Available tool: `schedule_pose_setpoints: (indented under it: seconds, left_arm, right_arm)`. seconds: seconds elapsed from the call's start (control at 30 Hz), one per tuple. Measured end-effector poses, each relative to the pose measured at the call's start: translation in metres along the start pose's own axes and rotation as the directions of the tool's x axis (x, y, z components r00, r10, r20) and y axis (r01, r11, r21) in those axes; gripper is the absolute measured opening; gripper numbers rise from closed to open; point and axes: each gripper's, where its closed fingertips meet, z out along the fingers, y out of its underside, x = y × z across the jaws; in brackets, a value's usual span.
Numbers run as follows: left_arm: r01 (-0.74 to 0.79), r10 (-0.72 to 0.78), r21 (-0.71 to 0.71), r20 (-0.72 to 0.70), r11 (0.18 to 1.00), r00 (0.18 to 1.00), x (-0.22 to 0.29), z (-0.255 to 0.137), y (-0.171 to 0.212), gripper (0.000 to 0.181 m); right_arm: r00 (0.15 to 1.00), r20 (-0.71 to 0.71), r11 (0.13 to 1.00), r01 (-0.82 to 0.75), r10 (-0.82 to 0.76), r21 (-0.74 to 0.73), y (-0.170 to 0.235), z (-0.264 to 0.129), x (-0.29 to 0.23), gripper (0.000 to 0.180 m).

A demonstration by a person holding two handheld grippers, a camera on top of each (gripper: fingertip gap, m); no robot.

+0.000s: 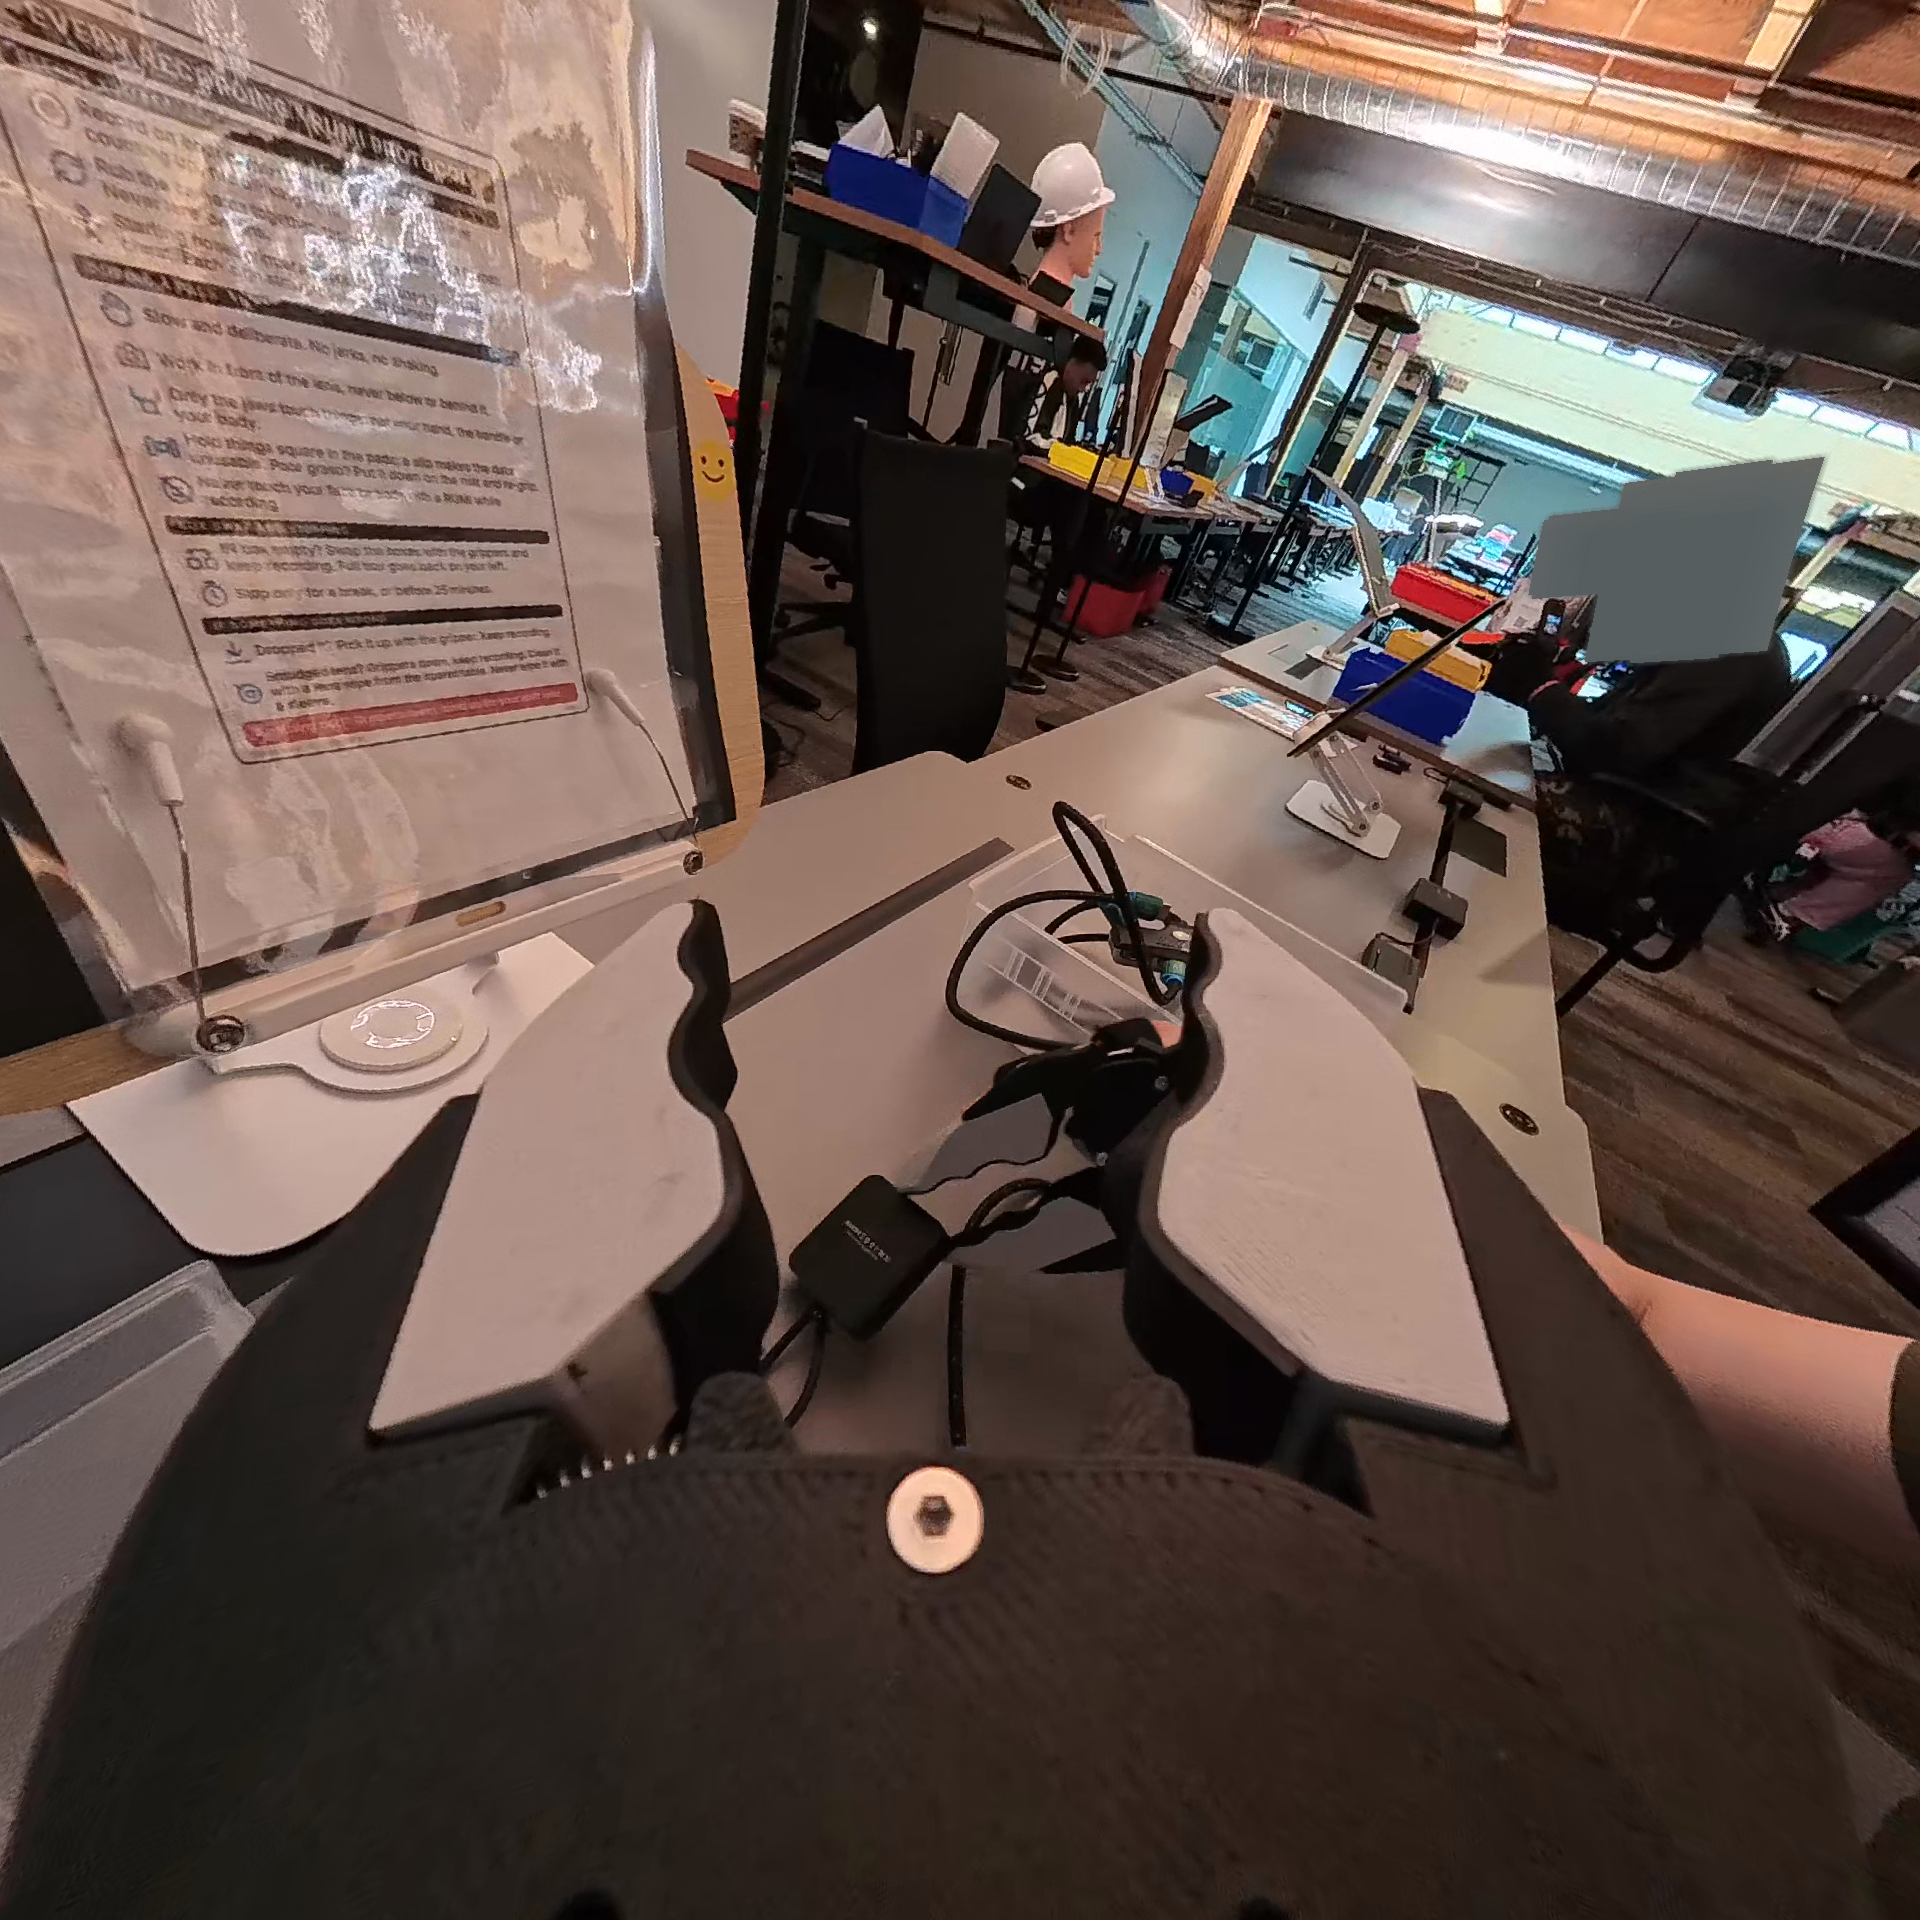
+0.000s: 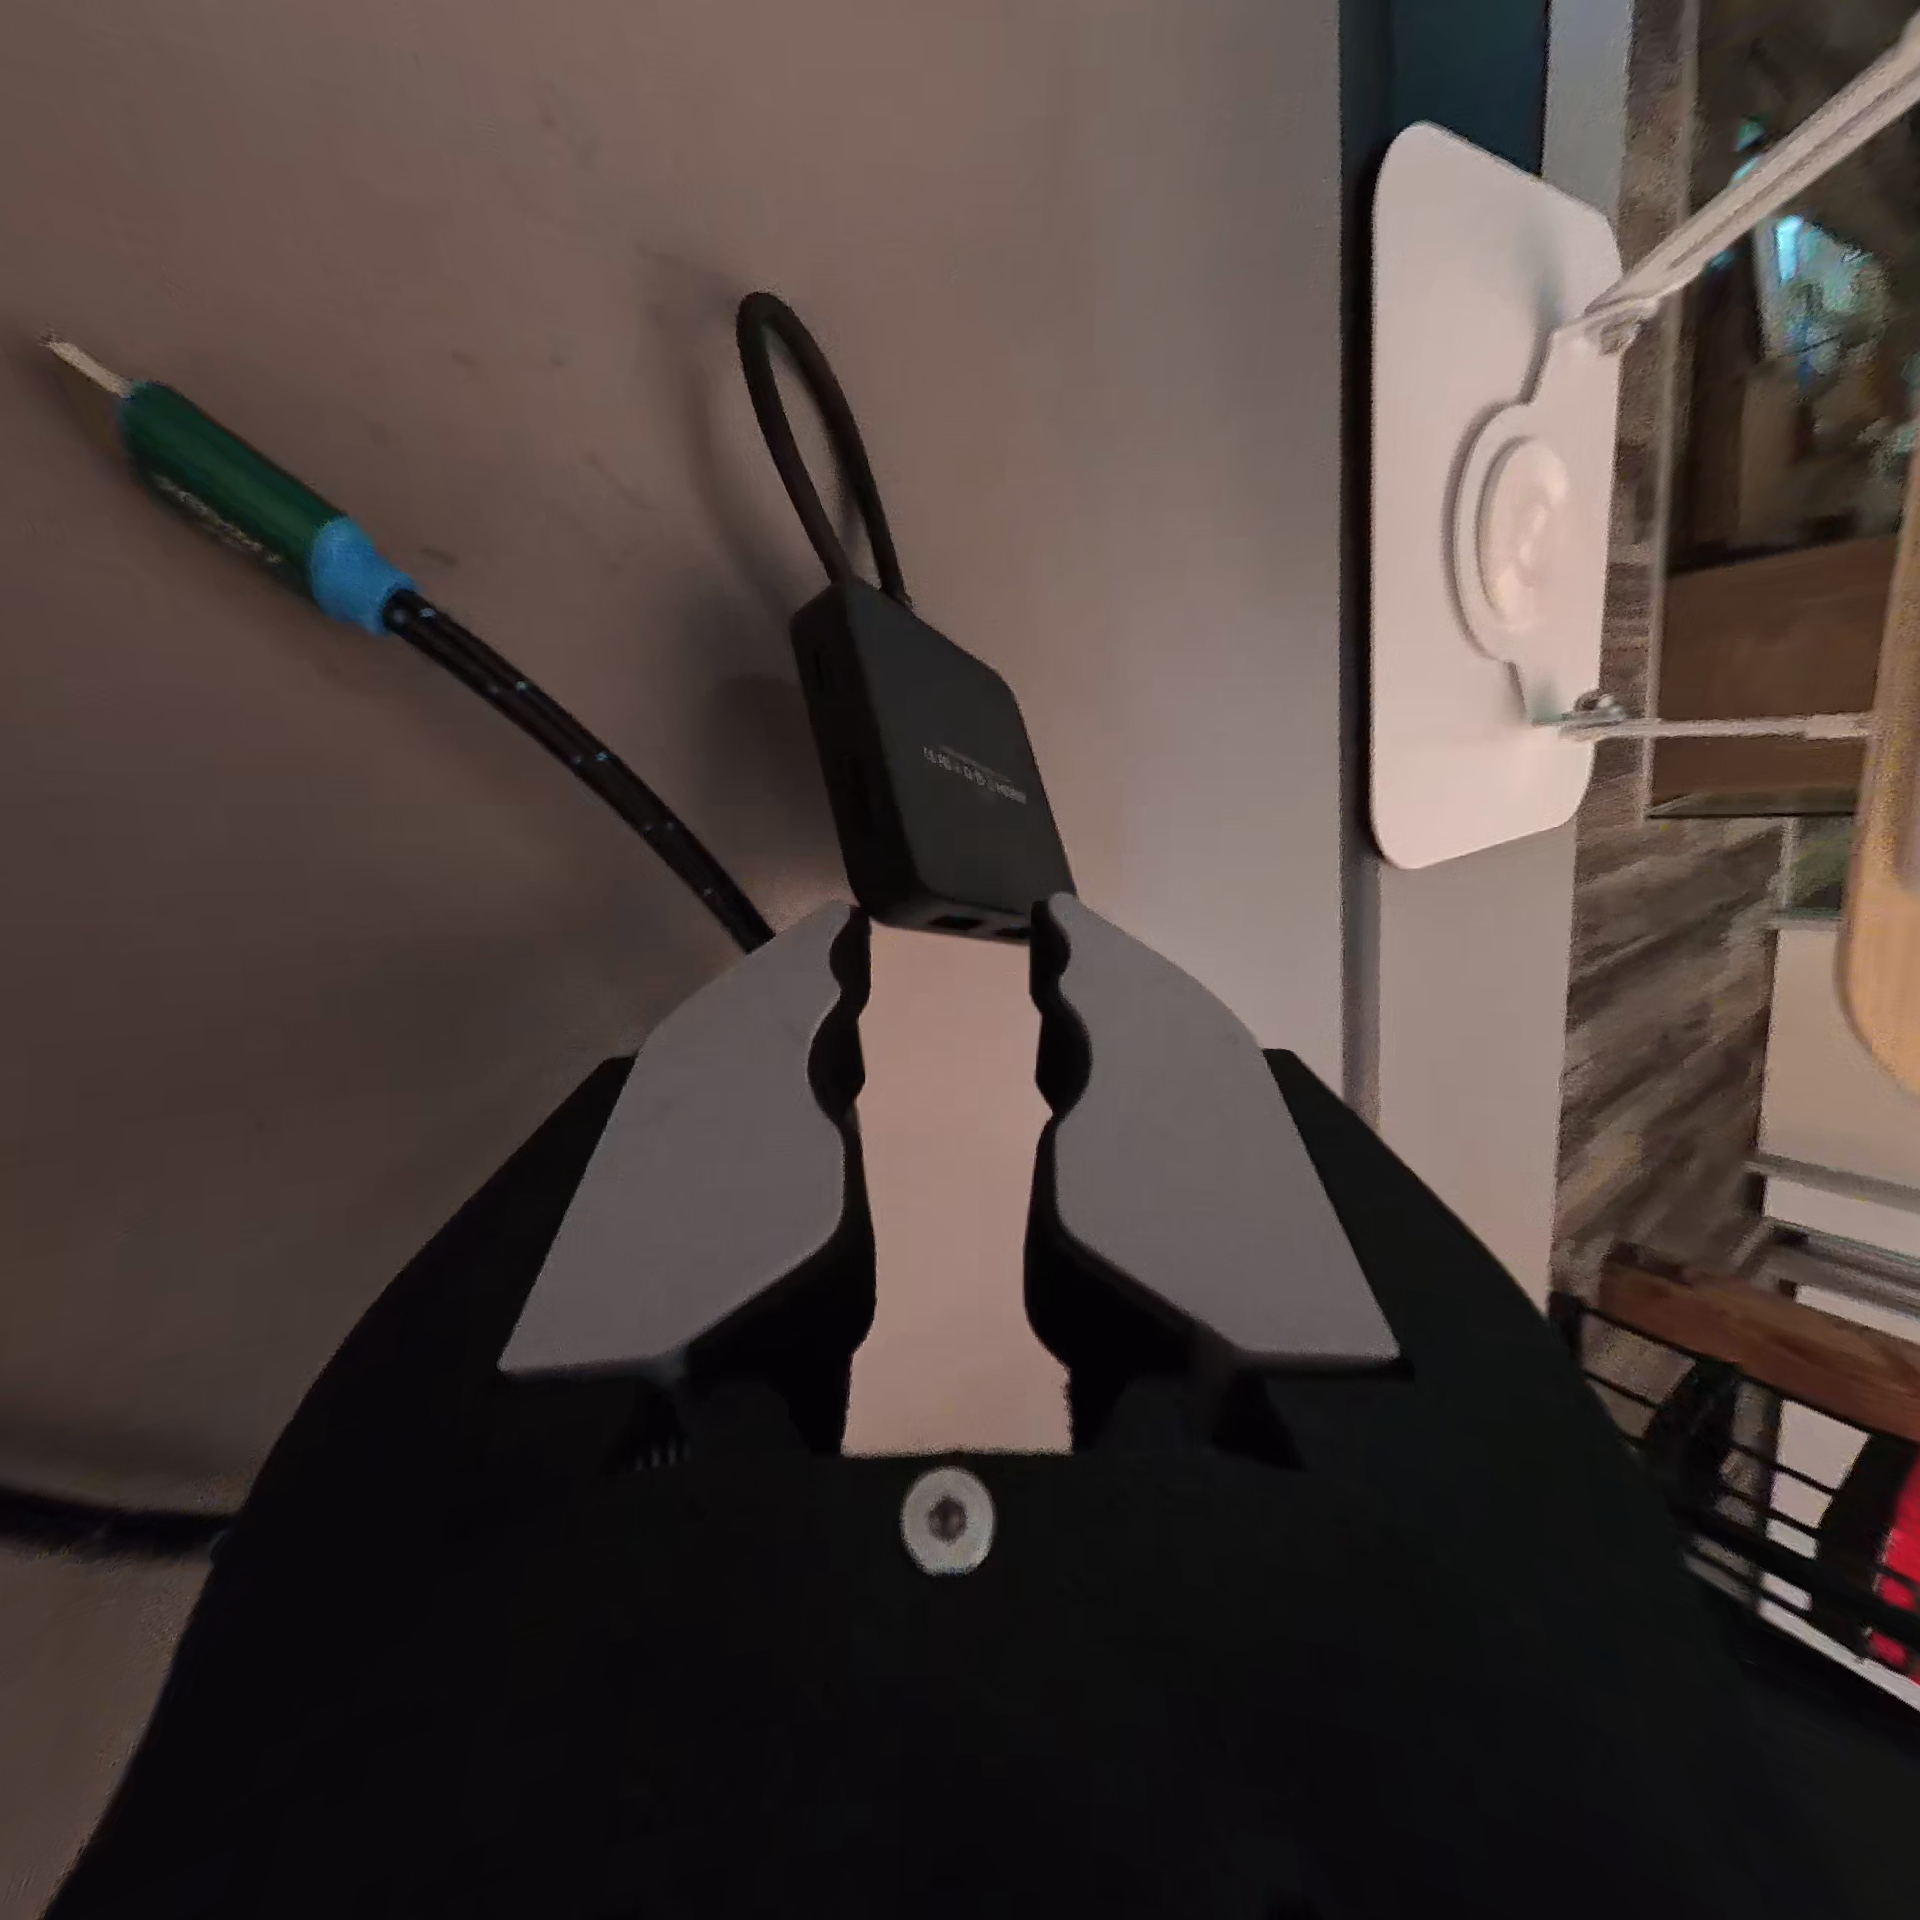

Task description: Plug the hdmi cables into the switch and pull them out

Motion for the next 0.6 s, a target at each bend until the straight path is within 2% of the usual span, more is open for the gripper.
schedule_pose_setpoints:
  seconds: [0.1, 0.2, 0.27, 0.33, 0.4, 0.43, 0.5, 0.57, 0.6]
  left_arm:
    - [0.004, -0.004, 0.008, -0.004, 1.000, 1.000, 0.000, -0.004, -0.001, 0.082]
    - [0.005, -0.005, 0.015, -0.005, 1.000, 1.000, 0.000, -0.007, -0.003, 0.082]
    - [0.004, -0.004, 0.021, -0.005, 1.000, 1.000, 0.000, -0.008, -0.004, 0.082]
    - [0.002, -0.002, 0.022, -0.007, 1.000, 1.000, 0.000, -0.009, -0.004, 0.081]
    - [-0.001, 0.001, 0.016, -0.008, 1.000, 1.000, 0.000, -0.009, -0.003, 0.081]
    - [-0.002, 0.002, 0.014, -0.007, 1.000, 1.000, 0.000, -0.009, -0.003, 0.081]
    - [-0.006, 0.006, 0.009, -0.008, 1.000, 1.000, 0.001, -0.008, -0.002, 0.081]
    - [-0.007, 0.007, 0.001, -0.007, 1.000, 1.000, 0.001, -0.007, -0.001, 0.080]
    - [-0.007, 0.007, -0.003, -0.007, 1.000, 1.000, 0.001, -0.006, 0.000, 0.080]
  right_arm:
    - [0.988, 0.137, 0.997, -0.061, 0.067, -0.045, 0.007, -0.015, -0.017, 0.030]
    - [0.975, 0.202, 0.994, -0.072, 0.088, -0.087, 0.013, -0.025, -0.027, 0.029]
    - [0.966, 0.260, 1.000, -0.016, 0.013, 0.009, -0.006, -0.028, -0.042, 0.031]
    - [0.944, 0.305, 0.986, 0.086, -0.126, 0.143, -0.029, -0.026, -0.066, 0.035]
    - [0.937, 0.277, 0.969, 0.164, -0.212, 0.185, -0.040, -0.015, -0.077, 0.035]
    - [0.942, 0.261, 0.970, 0.171, -0.212, 0.173, -0.041, -0.007, -0.077, 0.035]
    - [0.937, 0.314, 0.986, 0.124, -0.155, 0.115, -0.034, 0.005, -0.083, 0.035]
    - [0.934, 0.346, 0.994, 0.062, -0.089, 0.089, -0.030, 0.007, -0.083, 0.016]
    - [0.914, 0.399, 0.997, 0.053, -0.072, 0.057, -0.024, 0.004, -0.088, 0.014]
